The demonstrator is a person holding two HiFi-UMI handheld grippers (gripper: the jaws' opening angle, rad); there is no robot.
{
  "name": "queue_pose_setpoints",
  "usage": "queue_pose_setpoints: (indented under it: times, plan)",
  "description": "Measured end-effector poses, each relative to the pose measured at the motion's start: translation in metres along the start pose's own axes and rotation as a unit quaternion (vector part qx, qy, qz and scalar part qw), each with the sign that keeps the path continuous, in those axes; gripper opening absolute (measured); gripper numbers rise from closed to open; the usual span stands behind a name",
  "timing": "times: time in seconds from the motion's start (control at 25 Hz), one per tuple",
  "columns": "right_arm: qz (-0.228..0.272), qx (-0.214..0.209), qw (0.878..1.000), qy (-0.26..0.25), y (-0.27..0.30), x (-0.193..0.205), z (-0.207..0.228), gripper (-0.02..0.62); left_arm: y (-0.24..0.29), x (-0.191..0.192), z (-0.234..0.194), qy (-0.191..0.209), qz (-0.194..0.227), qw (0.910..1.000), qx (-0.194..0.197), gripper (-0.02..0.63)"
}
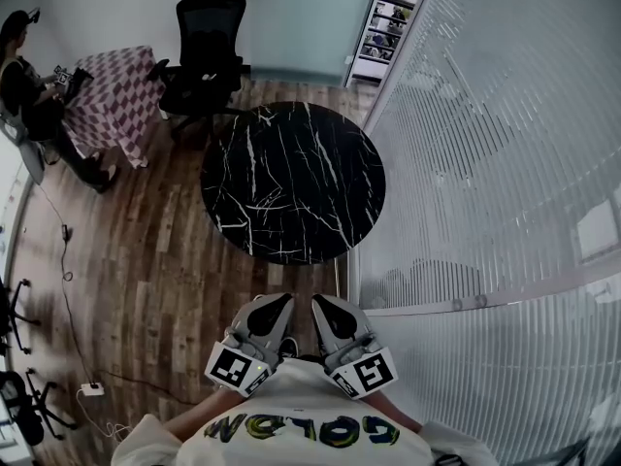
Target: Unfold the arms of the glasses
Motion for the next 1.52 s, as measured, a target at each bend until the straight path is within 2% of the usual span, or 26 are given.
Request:
queue_pose_setpoints:
  times: [0.68, 0.96, 1.24, 1.52]
  plan:
    - [-0.001, 0.017, 1.0, -0.01, 0.148, -0.01, 0.031, 0.002, 0.053, -0.044, -0.142, 0.004, -0.001, 0.9997, 0.022, 0.003]
    - [-0.002, -0.001, 1.0, -0.002, 0.203, -0.005, 0.025, 0.002, 0.047, -0.056, -0.191, 0.008, -0.003, 1.0, 0.004, 0.003]
    - [-0.005, -0.01, 1.0, 0.002, 0.226, -0.008, 0.035, 0.002, 0.055, -0.065, -0.209, 0.005, -0.004, 0.9999, -0.01, 0.003]
    - [-0.005, -0.004, 1.0, 0.001, 0.229, -0.009, 0.063, 0.002, 0.083, -0.061, -0.211, 0.004, -0.007, 0.9999, -0.008, 0.003]
Point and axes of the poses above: the fingertips, and each gripper's own axes: y forward along the fingers, z to its right, x out of its underside, the point moved 9 cm from there along -y, backward along the fingers, and after that the axes turned 1 degree about z, right-handed, at the moved point
